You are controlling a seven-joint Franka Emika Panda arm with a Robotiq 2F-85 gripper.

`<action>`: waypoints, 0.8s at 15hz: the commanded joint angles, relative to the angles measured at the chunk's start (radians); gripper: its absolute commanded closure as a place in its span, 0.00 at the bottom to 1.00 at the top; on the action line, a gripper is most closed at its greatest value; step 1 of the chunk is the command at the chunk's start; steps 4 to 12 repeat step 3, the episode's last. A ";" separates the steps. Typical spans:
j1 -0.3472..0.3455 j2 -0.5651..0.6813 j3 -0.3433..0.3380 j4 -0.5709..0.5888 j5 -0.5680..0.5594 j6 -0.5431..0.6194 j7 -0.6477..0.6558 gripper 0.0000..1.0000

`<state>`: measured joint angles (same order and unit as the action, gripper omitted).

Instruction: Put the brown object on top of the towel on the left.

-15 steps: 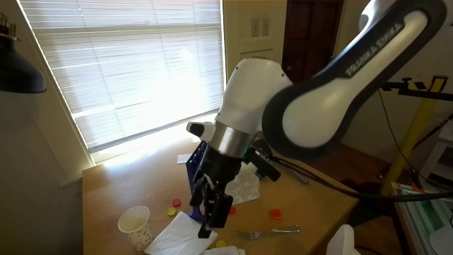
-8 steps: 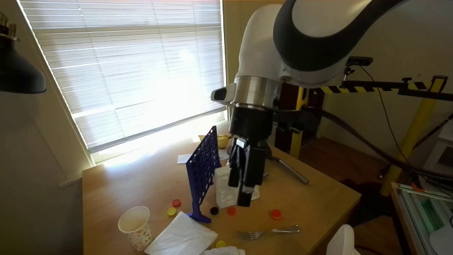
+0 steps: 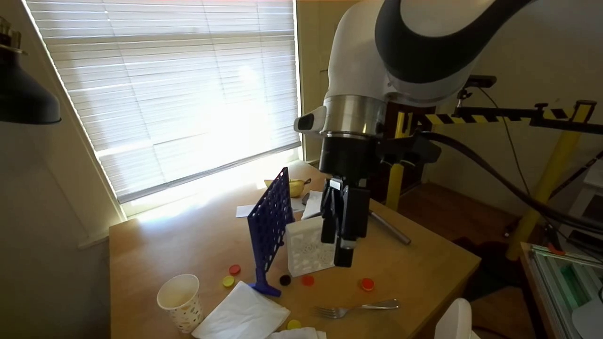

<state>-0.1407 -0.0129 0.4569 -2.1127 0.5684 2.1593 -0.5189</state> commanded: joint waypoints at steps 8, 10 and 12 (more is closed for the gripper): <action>0.114 0.002 -0.115 0.003 -0.003 -0.001 0.003 0.00; 0.114 0.002 -0.115 0.003 -0.003 -0.001 0.003 0.00; 0.114 0.002 -0.115 0.003 -0.003 -0.001 0.003 0.00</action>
